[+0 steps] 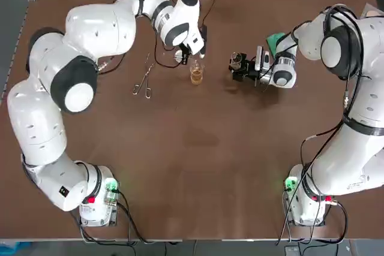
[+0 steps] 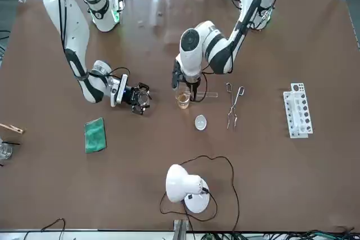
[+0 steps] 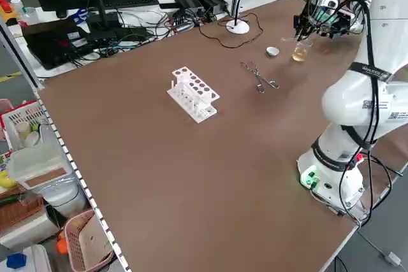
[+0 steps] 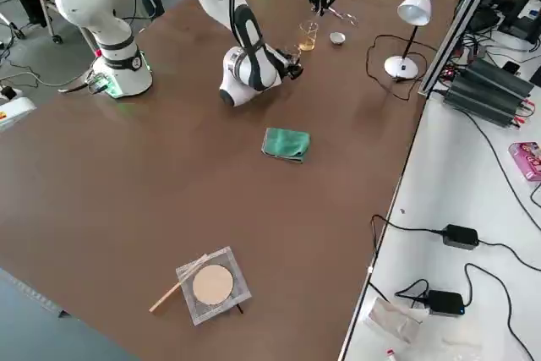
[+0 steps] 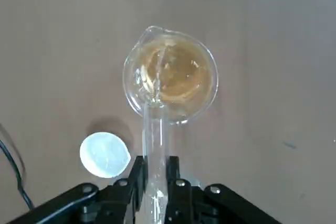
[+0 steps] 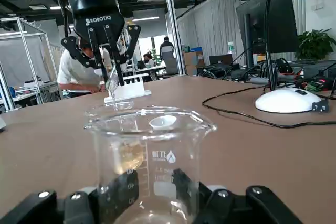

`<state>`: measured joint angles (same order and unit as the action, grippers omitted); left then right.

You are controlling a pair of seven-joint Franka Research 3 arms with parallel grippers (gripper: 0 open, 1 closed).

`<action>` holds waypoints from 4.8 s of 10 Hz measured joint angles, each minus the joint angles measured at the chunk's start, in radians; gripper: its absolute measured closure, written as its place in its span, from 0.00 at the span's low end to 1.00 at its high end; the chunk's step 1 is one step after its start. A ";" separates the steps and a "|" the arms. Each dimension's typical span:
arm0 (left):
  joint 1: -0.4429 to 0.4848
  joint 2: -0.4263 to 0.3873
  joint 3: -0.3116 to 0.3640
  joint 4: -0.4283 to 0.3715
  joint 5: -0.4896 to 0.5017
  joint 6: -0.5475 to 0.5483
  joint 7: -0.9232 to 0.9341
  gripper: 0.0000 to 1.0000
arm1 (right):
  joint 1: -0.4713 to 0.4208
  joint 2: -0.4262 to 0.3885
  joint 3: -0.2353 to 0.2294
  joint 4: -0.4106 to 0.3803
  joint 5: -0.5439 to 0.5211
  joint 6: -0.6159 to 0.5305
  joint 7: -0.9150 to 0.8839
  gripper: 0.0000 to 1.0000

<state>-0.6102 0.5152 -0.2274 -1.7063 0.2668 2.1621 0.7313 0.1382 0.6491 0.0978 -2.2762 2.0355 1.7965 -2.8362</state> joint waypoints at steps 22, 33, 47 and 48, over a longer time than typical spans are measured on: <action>-0.099 0.092 0.008 0.129 0.152 -0.176 -0.100 0.79 | 0.000 0.000 0.000 0.000 0.000 0.001 0.000 0.62; -0.172 0.113 0.085 0.218 0.158 -0.307 -0.101 0.79 | 0.000 0.000 0.000 0.000 0.000 0.001 0.000 0.62; -0.136 0.158 0.108 0.327 0.075 -0.376 -0.129 0.79 | 0.000 0.000 0.000 0.000 0.000 0.002 0.000 0.62; -0.081 0.155 0.109 0.336 0.032 -0.370 -0.088 0.79 | 0.000 0.000 0.001 0.000 0.000 0.002 0.001 0.62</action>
<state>-0.6916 0.6698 -0.1187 -1.3702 0.2992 1.7919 0.6430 0.1383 0.6491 0.0986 -2.2766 2.0356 1.7982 -2.8357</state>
